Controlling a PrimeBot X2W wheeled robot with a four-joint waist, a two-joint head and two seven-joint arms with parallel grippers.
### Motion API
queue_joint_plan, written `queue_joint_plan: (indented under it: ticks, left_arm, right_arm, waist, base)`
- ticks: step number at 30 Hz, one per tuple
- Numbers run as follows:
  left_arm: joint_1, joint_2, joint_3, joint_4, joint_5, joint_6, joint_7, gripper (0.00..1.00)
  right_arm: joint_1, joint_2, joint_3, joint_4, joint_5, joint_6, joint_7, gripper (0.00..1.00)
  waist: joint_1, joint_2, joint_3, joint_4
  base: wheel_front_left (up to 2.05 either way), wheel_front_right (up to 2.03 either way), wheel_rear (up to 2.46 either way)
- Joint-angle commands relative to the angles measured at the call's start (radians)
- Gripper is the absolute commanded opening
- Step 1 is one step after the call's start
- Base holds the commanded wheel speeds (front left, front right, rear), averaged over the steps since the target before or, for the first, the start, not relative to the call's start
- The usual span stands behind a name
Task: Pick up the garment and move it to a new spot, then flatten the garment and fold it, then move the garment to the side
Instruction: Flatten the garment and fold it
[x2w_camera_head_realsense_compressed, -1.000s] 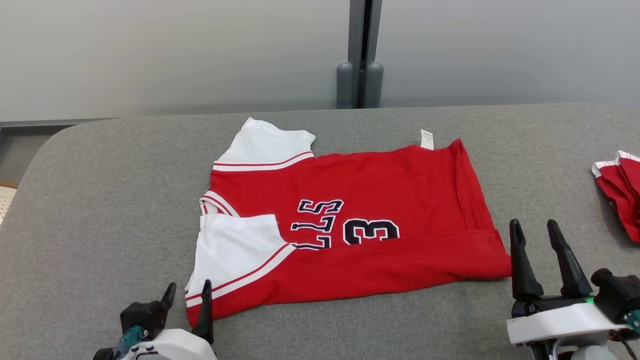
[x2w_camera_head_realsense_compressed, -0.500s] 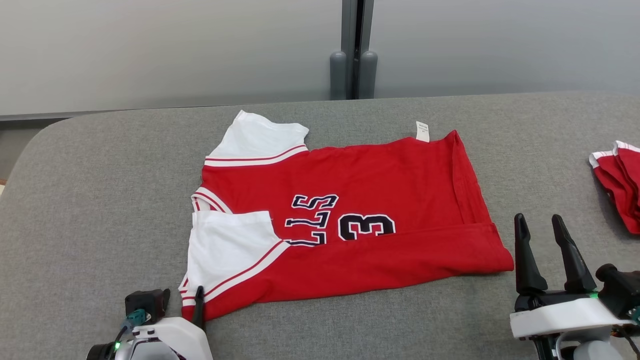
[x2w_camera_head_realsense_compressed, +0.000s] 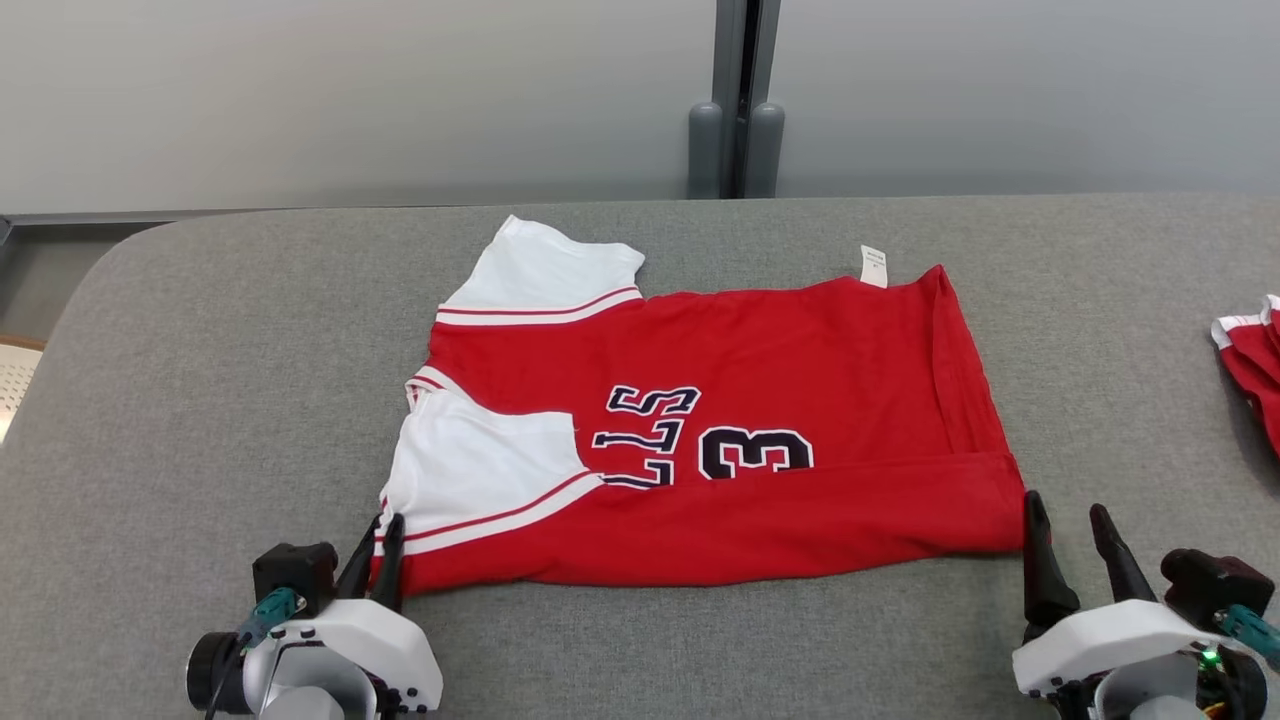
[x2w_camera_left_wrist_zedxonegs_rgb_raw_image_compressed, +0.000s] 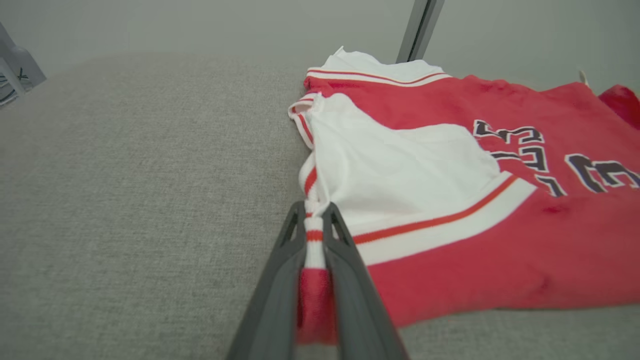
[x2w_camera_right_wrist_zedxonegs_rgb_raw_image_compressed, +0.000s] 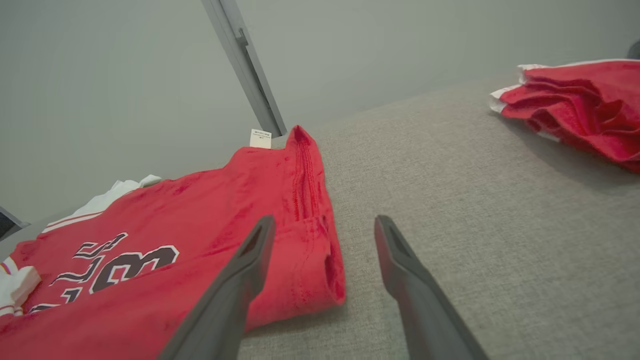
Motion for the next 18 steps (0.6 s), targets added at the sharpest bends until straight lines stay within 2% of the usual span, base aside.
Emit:
queue_joint_plan:
  ticks: [1,9,15,16,17,18]
  left_arm:
    - [-0.003,0.005,0.003,-0.017,0.005,-0.001,-0.007,0.00]
    - [0.019,-0.002,-0.030,-0.119,0.028,-0.014,-0.009,0.00]
    - [0.020,-0.006,-0.048,-0.135,0.035,-0.016,-0.009,0.00]
    - [0.023,-0.007,-0.052,-0.127,0.036,-0.017,-0.009,0.00]
    - [0.024,-0.007,-0.054,-0.122,0.036,-0.017,-0.009,0.00]
    - [0.025,-0.007,-0.055,-0.118,0.035,-0.018,-0.009,0.00]
  right_arm:
    - [-0.023,-0.003,0.007,0.023,0.011,0.000,0.013,1.00]
    - [-0.141,-0.039,0.002,0.234,0.046,0.000,0.070,1.00]
    - [-0.199,-0.033,0.032,0.340,0.120,0.000,0.106,1.00]
    - [-0.203,-0.033,0.056,0.351,0.154,0.000,0.113,0.72]
    - [-0.204,-0.038,0.068,0.354,0.168,0.000,0.115,0.25]
    - [-0.206,-0.045,0.077,0.356,0.178,0.000,0.110,0.00]
  waist:
    - [0.0000,0.0000,0.007,0.007]
    - [0.0000,0.0000,0.033,0.051]
    - [0.0000,0.0000,0.045,0.067]
    - [0.0000,0.0000,0.043,0.068]
    - [0.0000,0.0000,0.042,0.068]
    - [0.0000,0.0000,0.040,0.068]
  base:
    - [0.00,0.00,0.00]
    - [0.00,0.00,0.00]
    - [0.00,0.00,0.00]
    - [0.00,0.00,0.00]
    - [0.00,0.00,0.00]
    - [0.00,0.00,0.00]
